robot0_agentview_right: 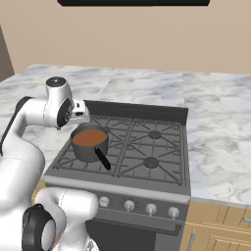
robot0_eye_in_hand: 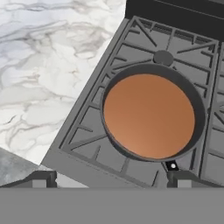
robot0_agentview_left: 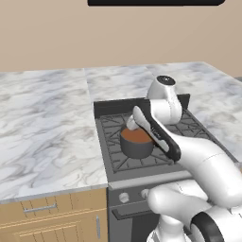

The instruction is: Pick up the sugar cube(s) and place them in the saucepan with hot chocolate.

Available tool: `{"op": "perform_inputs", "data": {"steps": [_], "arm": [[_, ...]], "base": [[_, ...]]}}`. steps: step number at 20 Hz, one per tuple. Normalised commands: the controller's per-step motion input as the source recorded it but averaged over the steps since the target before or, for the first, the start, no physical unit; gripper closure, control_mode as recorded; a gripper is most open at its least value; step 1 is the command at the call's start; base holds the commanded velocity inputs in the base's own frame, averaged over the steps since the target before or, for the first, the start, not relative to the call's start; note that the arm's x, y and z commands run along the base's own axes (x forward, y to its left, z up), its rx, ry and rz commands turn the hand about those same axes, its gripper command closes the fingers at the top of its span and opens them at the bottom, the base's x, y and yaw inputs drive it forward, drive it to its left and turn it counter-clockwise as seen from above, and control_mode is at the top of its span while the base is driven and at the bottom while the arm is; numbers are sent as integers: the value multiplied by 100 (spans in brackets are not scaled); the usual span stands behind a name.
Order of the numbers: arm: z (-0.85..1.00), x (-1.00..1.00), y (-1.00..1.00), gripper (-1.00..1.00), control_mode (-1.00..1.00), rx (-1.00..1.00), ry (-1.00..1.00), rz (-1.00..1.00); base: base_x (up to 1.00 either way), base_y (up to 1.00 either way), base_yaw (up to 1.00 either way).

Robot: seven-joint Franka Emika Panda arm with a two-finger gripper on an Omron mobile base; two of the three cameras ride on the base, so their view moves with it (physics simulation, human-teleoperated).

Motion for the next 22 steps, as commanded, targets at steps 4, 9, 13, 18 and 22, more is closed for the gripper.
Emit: {"op": "perform_inputs", "data": {"steps": [4, 9, 13, 18, 22], "arm": [[23, -67, 8, -100, -100, 2, 0, 13], [35, -72, 0, -100, -100, 8, 0, 7], [27, -78, 0, -100, -100, 9, -2, 0], [20, -61, -8, -100, -100, 7, -3, 0], [12, -34, -30, -100, -100, 6, -3, -4]], "base": [[0, 0, 0], [0, 0, 0], [0, 0, 0], [0, 0, 0], [0, 0, 0]]}}
